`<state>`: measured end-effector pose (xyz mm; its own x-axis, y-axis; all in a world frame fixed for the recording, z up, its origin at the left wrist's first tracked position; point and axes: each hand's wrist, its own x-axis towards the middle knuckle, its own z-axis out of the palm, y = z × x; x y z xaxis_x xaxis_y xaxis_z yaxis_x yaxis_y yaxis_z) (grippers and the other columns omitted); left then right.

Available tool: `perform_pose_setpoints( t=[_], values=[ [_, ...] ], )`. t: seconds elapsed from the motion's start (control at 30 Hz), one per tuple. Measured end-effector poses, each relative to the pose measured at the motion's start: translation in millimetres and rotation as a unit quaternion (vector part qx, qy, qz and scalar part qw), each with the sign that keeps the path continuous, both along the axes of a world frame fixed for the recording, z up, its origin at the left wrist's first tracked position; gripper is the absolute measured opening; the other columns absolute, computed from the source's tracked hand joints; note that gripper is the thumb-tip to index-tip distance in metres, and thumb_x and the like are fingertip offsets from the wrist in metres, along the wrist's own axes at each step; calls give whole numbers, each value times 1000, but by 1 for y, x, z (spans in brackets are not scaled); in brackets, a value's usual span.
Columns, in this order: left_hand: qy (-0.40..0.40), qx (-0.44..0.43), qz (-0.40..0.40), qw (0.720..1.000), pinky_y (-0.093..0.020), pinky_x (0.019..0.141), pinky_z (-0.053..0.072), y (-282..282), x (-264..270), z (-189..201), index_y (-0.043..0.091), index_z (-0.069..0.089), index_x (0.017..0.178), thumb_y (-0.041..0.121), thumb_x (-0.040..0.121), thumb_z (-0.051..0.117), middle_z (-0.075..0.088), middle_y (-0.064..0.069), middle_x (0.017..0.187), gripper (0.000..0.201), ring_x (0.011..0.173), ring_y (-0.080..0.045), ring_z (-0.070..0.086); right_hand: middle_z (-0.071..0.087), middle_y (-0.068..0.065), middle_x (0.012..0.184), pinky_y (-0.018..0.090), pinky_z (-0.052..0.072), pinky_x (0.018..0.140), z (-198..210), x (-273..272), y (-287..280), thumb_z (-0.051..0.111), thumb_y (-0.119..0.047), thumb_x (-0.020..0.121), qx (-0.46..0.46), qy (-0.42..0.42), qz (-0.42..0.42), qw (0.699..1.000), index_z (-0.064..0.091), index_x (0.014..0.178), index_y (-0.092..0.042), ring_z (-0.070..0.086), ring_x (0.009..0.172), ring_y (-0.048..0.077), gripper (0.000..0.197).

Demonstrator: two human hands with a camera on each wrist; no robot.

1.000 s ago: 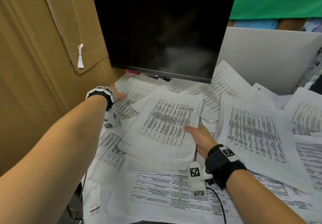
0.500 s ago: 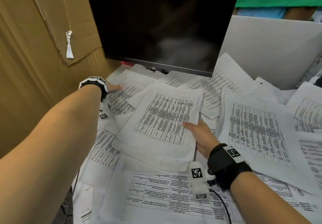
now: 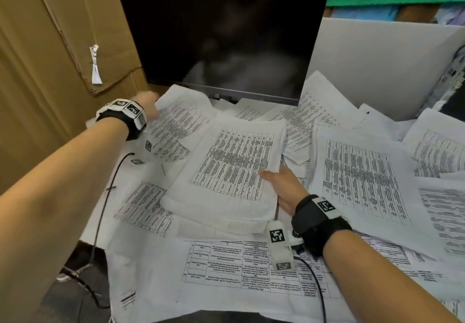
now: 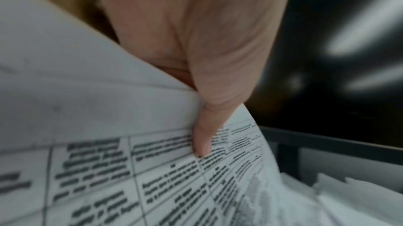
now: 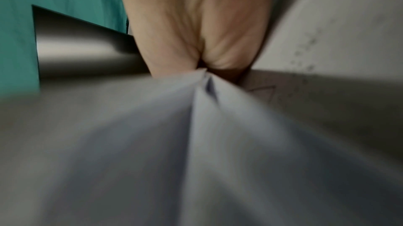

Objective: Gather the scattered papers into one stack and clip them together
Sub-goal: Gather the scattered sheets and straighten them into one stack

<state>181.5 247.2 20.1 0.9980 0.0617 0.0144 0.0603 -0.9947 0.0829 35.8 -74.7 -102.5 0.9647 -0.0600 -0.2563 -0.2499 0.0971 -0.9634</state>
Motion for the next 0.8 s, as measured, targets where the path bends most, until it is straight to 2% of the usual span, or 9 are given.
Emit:
perform_pose_setpoints(
  t=[0.07,0.2,0.33,0.4,0.47,0.53,0.6,0.7,0.8],
  values=[
    [-69,29,-50,996,-41,73,50,-15,-22,31,0,55,112,12,88,59,61,-24,107,27,97,-39,60,64,14,128,50,49,100,-3,2,0,58,-4,95,8,5,-2,1000,53,134,-4,64,113,31,40],
    [-282,56,-69,955,-42,63,41,-35,-86,91,4,55,93,10,89,55,59,-24,86,8,86,-43,59,65,14,125,52,48,101,-1,3,2,56,-4,96,14,17,-3,1000,52,134,-5,63,113,33,39],
    [-412,-147,-147,887,-33,50,42,-52,-149,146,7,58,71,29,82,71,55,-13,68,28,62,-30,58,63,16,123,56,49,97,6,0,4,57,-6,95,20,56,-16,998,50,131,-5,62,111,37,36],
    [-395,-283,-150,861,-16,40,39,-58,-162,154,13,62,70,35,79,74,57,-1,64,27,49,-4,53,61,18,122,59,48,96,6,7,1,66,-15,88,30,75,-28,996,47,133,-4,61,109,36,50],
    [-355,-393,-128,838,-12,41,39,-61,-158,143,15,66,73,38,78,75,57,12,60,26,43,6,47,61,16,121,57,45,101,15,10,-5,68,-19,85,46,47,-21,998,49,133,-2,60,110,35,54],
    [-289,-455,-111,835,-22,50,46,-66,-150,122,13,69,85,37,78,75,62,10,66,26,51,-3,51,65,18,121,55,47,100,48,-7,-8,64,-13,86,72,10,-7,997,54,131,-5,62,113,39,47],
    [-211,-493,-100,838,-16,54,48,-74,-145,95,15,66,93,22,86,69,65,3,77,11,56,-4,57,68,18,119,53,51,95,79,-26,-17,65,-9,88,104,-38,24,994,59,127,-9,65,110,37,40],
    [-39,-606,-98,788,-31,77,57,-89,-147,61,10,66,108,0,90,59,70,-12,104,22,85,-16,70,68,16,121,49,53,93,105,-42,-42,52,-10,98,86,-81,29,993,58,128,-9,67,107,32,31],
    [31,-645,-101,757,-44,94,49,-98,-141,38,7,59,118,-11,88,53,64,-17,119,36,101,-26,65,66,15,126,48,53,94,112,-49,-69,49,-7,99,117,-80,17,990,51,137,-11,63,115,32,38]
  ],
)
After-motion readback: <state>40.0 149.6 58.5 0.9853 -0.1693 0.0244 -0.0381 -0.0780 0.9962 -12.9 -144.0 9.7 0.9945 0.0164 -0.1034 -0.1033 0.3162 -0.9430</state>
